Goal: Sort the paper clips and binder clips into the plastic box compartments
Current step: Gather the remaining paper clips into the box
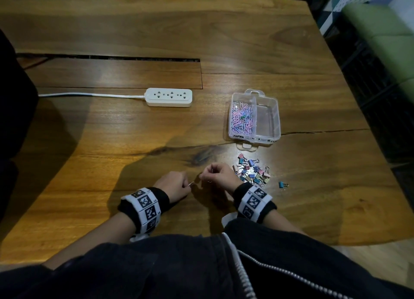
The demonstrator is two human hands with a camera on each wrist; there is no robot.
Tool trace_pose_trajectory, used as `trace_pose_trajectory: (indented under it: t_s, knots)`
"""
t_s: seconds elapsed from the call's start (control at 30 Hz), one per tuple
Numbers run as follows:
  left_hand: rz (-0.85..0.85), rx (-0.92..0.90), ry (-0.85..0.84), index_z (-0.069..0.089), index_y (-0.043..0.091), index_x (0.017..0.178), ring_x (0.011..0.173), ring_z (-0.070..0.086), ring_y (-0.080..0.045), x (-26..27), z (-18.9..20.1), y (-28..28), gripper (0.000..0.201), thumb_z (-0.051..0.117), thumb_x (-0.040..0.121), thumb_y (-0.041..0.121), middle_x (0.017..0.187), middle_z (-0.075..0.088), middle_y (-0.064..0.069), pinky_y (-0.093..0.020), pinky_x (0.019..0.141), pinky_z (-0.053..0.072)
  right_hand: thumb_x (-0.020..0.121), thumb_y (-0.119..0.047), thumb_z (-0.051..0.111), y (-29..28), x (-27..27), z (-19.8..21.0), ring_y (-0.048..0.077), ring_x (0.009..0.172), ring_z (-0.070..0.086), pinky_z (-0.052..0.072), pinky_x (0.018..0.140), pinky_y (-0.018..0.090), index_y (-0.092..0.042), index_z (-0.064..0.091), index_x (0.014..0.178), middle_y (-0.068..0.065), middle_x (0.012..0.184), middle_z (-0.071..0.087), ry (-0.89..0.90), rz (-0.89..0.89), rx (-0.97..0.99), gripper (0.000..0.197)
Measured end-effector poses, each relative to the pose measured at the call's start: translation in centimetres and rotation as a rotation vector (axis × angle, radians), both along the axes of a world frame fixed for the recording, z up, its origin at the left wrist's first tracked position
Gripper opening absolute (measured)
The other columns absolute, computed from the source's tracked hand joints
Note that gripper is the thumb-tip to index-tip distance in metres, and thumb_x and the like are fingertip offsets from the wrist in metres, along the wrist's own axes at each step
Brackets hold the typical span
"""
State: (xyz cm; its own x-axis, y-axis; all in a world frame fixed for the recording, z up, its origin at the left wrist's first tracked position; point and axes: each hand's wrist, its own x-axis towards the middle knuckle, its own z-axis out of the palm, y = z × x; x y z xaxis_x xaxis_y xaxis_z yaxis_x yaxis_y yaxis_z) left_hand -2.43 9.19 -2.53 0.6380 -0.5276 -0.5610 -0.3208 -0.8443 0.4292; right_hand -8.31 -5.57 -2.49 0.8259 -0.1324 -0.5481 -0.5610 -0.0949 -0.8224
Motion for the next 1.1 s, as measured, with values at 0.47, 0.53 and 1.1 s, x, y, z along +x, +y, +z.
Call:
trace_pose_trajectory:
  t_s: [0.47,0.53,1.1]
  knots:
    - [0.740,-0.610,0.601,0.034,0.013,0.058,0.046,0.035,-0.014,1.8,1.0,0.3,0.034,0.035,0.077,-0.015,0.060,0.043,-0.008,-0.019,0.037,0.029,0.090,-0.024,0.048,0.9,-1.6,-0.6,0.021,0.102,0.048,0.042,0.095,0.035,-0.009,0.051,0.099,0.007,0.109,0.051,0.074,0.456,-0.715,0.017]
    - [0.746,-0.535,0.655,0.042,0.011,0.067,0.052,0.036,-0.015,1.8,1.2,-0.6,0.028,0.035,0.082,-0.011,0.062,0.042,-0.007,-0.020,0.041,0.031,0.091,-0.021,0.046,0.7,-2.5,-0.4,0.017,0.096,0.046,0.041,0.089,0.028,-0.012,0.048,0.095,0.004,0.103,0.047,0.073,0.469,-0.655,0.010]
    - [0.814,-0.852,0.926,0.048,0.008,0.106,0.080,0.052,-0.012,4.7,7.3,-17.8,0.025,0.043,0.092,0.029,0.092,0.049,-0.005,-0.027,0.083,0.047,0.093,-0.008,0.042,-12.4,5.1,7.8,0.017,0.057,0.051,0.051,0.055,0.029,-0.001,0.058,0.086,0.010,0.074,0.055,0.093,0.004,-0.611,0.019]
